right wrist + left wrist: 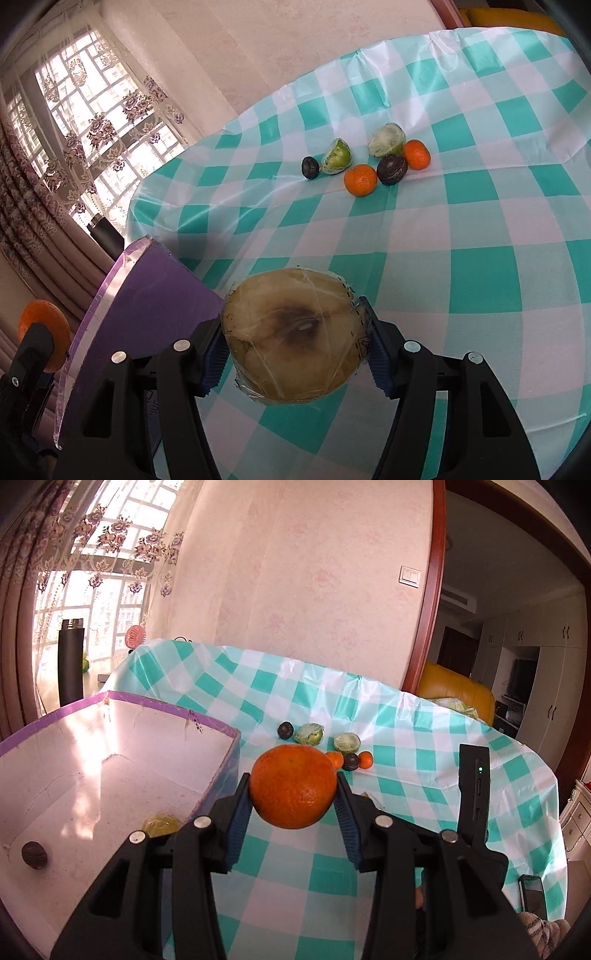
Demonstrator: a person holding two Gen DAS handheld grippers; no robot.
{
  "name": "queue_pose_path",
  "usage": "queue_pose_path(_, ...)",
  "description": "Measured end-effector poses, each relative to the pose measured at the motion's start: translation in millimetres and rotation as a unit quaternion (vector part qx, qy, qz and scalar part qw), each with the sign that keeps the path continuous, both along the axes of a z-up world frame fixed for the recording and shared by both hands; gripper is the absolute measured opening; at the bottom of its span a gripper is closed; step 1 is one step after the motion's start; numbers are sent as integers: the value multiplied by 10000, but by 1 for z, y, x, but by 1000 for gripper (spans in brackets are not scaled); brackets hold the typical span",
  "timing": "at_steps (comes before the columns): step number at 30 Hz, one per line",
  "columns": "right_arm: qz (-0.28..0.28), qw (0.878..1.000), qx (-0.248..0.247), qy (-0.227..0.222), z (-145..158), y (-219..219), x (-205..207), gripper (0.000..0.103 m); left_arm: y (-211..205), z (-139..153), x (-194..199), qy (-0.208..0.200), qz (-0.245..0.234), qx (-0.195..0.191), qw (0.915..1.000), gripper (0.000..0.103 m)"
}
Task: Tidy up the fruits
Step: 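Carry the orange with the left tool while the right tool carries the wrapped half to the box, then release the orange from the left tool while the right tool drops the wrapped half into the box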
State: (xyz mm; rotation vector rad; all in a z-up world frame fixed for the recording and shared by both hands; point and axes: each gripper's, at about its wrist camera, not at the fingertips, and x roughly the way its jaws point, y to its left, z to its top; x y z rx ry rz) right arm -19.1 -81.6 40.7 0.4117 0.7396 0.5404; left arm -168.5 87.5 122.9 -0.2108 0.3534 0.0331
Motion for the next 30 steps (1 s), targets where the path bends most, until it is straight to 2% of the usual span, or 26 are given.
queue_pose_path(4,424,9980,324,-340,29,23,-13,62,35,22,-30,-233,601,164,9978,44)
queue_pose_path(7,712,9951,378,-570,47,43,-23,62,64,29,-45,-197,1076,233,9937,44)
queue_pose_path(10,1019,9916,229,-769,61,67,-34,62,93,24,-51,200,1341,233,9905,44)
queue_pose_path(15,1530,9818,-115,-1123,81,113,-50,62,131,4,-53,1031,1489,151,9833,44)
queue_pose_path(18,1805,9713,-647,-1410,92,151,-60,62,139,-11,-50,1541,1466,403,9763,44)
queue_pose_path(22,2008,9504,-1758,-1594,88,203,-64,62,145,-29,-44,2049,1302,386,9693,44)
queue_pose_path(27,2246,9227,-2714,-1567,69,244,-59,62,142,-38,-45,2240,1254,713,9639,44)
queue_pose_path(30,2306,9100,-3118,-1466,55,258,-52,62,139,-39,-42,2306,1224,828,9618,44)
